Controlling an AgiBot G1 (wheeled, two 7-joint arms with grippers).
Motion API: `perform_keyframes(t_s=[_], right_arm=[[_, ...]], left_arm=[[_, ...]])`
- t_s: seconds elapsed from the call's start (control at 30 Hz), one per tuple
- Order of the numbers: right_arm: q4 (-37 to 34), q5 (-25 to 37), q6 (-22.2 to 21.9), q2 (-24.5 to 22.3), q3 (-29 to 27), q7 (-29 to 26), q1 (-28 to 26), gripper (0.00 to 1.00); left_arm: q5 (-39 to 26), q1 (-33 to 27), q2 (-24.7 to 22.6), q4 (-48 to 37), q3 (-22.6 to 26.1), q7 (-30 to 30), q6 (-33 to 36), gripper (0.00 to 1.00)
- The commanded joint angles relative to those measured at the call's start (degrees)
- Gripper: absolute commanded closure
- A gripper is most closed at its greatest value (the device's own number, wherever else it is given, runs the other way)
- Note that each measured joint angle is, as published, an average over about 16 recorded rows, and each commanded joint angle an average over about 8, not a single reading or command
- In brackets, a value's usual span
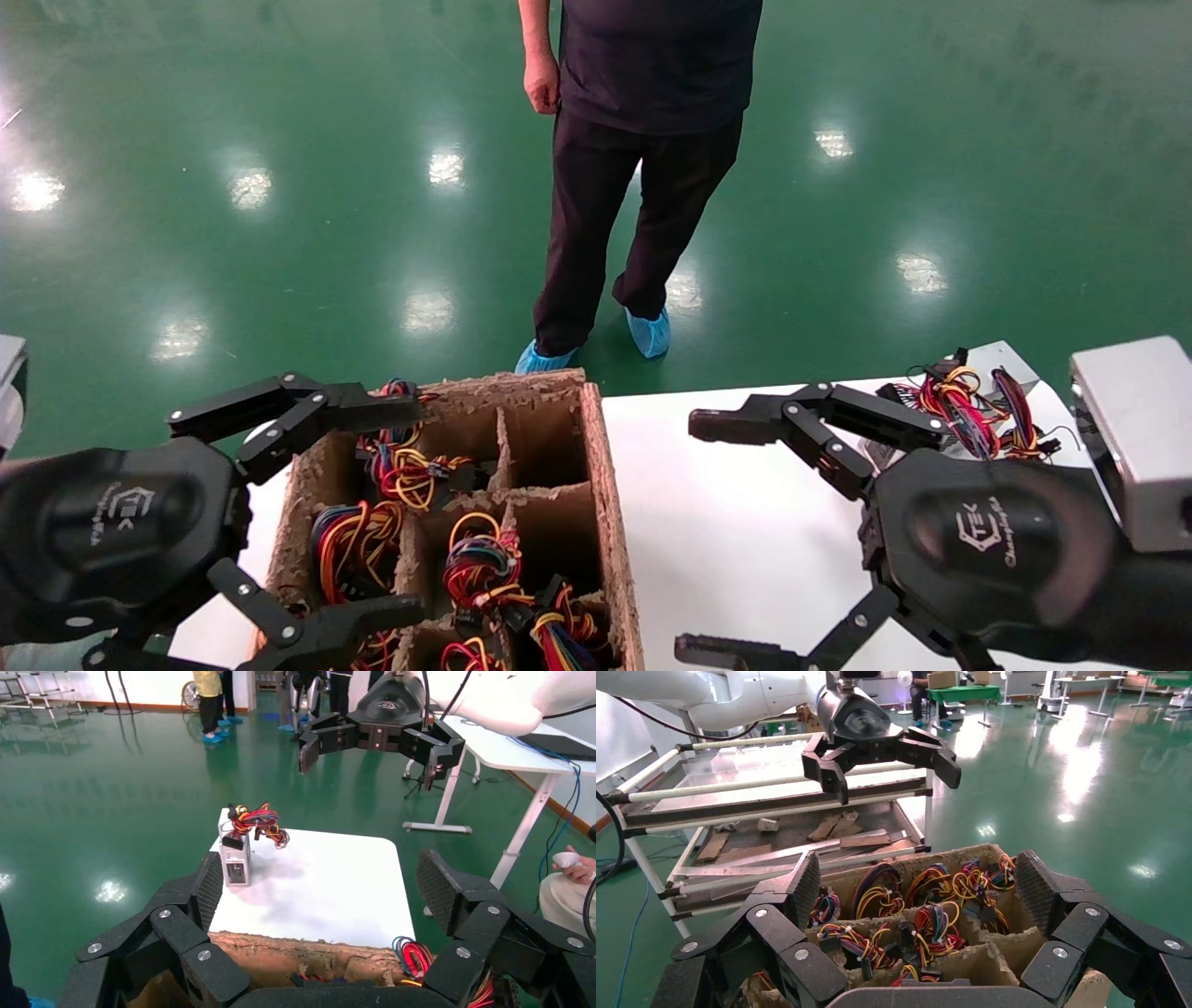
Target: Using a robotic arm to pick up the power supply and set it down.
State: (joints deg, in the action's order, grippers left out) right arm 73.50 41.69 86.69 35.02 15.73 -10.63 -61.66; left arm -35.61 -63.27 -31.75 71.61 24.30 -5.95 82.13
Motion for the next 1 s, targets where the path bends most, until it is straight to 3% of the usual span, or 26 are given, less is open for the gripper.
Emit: perform_keyframes(t_s=[0.03, 1.0], right_arm=[[0.01, 0.02, -0.29, 0.0, 0.08, -0.06, 0.03, 0.0], [0.08, 0.19, -1.36, 0.0, 0.36, -0.25, 0.14, 0.0]], left_arm=[[0.0, 0.0, 0.0, 0.0, 0.0, 0.0, 0.0, 0.0], [0.0, 0.0, 0.0, 0.0, 0.0, 0.0, 0.0, 0.0]])
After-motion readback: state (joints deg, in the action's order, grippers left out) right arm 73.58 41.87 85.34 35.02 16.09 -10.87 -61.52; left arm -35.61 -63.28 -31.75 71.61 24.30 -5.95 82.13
